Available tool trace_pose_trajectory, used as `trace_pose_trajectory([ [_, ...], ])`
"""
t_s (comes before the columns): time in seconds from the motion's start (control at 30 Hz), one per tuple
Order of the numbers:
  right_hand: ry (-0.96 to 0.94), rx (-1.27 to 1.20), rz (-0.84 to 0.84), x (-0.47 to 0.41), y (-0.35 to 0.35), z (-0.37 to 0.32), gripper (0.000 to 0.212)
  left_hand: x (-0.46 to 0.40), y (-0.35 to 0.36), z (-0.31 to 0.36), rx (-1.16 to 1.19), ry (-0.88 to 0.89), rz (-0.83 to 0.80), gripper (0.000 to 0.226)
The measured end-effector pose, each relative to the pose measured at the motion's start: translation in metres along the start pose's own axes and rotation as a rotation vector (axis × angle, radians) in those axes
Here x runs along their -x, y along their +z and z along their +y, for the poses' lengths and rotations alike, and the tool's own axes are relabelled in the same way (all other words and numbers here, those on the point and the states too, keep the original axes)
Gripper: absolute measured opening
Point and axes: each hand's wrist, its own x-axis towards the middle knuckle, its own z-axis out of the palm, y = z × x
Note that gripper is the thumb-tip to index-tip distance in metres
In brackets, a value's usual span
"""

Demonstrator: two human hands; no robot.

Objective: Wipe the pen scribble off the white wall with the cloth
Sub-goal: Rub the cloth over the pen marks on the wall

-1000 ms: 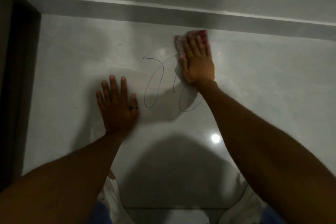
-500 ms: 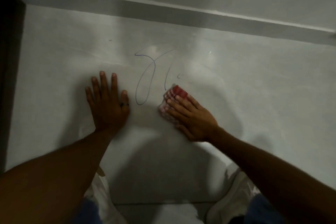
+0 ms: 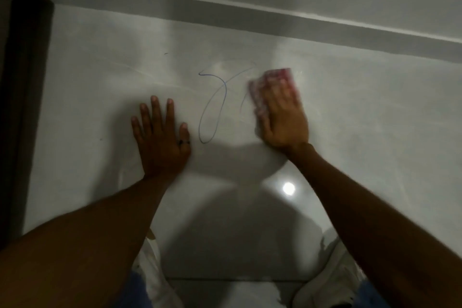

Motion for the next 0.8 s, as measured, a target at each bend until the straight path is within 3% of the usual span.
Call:
trace_pose_trajectory([
  [0.03,0.275,0.000,0.024,-0.004,0.001,-0.007,0.068,-0.001,0.000,0.000,0.002,-0.003,-0.001,0.068],
  [0.07,0.354,-0.007,0.019,-0.003,0.002,-0.019,0.070,-0.002,0.000,0.001,0.003,0.002,-0.003,0.068],
  [0.1,0.223,-0.005,0.008,0.001,0.004,-0.030,0.071,0.000,0.000,0.002,0.001,0.010,-0.004,0.068],
  [0.17,-0.362,0.029,-0.094,0.015,0.011,-0.034,0.069,0.002,0.000,0.005,-0.013,0.015,0.001,0.068],
  [0.2,-0.520,0.053,-0.112,0.011,0.010,-0.024,0.067,0.002,0.000,0.006,-0.016,0.011,0.001,0.068],
  [0.23,-0.494,0.062,-0.083,0.002,0.008,-0.018,0.066,0.001,0.001,0.005,-0.014,0.010,-0.002,0.068],
  [0.27,-0.297,0.046,-0.027,-0.006,0.006,-0.017,0.065,0.000,0.001,0.002,-0.009,0.006,-0.004,0.068],
  [0.33,0.334,-0.021,0.008,-0.018,0.001,-0.038,0.068,0.000,0.000,0.001,-0.012,0.000,0.000,0.068],
  [0.37,0.447,-0.034,-0.006,-0.021,0.002,-0.056,0.071,-0.001,-0.001,0.002,-0.008,0.003,0.002,0.068],
  [0.4,0.394,-0.043,-0.016,-0.020,0.003,-0.072,0.073,-0.001,-0.002,0.003,-0.002,0.004,0.004,0.068],
  [0.5,-0.058,-0.048,-0.078,-0.007,0.007,-0.072,0.071,0.001,-0.002,0.006,-0.006,0.005,0.012,0.067],
  [0.53,-0.043,-0.043,-0.059,-0.009,0.005,-0.061,0.069,0.001,-0.001,0.006,-0.005,0.003,0.009,0.067],
  [0.63,0.455,-0.082,-0.034,-0.028,-0.003,-0.061,0.068,-0.001,-0.002,0.002,0.003,-0.001,0.015,0.067],
  [0.67,0.488,-0.100,-0.044,-0.035,-0.004,-0.071,0.070,-0.001,-0.002,0.002,-0.002,-0.001,0.024,0.067],
  [0.8,0.137,-0.100,-0.092,-0.047,-0.002,-0.069,0.073,0.000,0.000,0.006,-0.013,0.011,0.024,0.067],
])
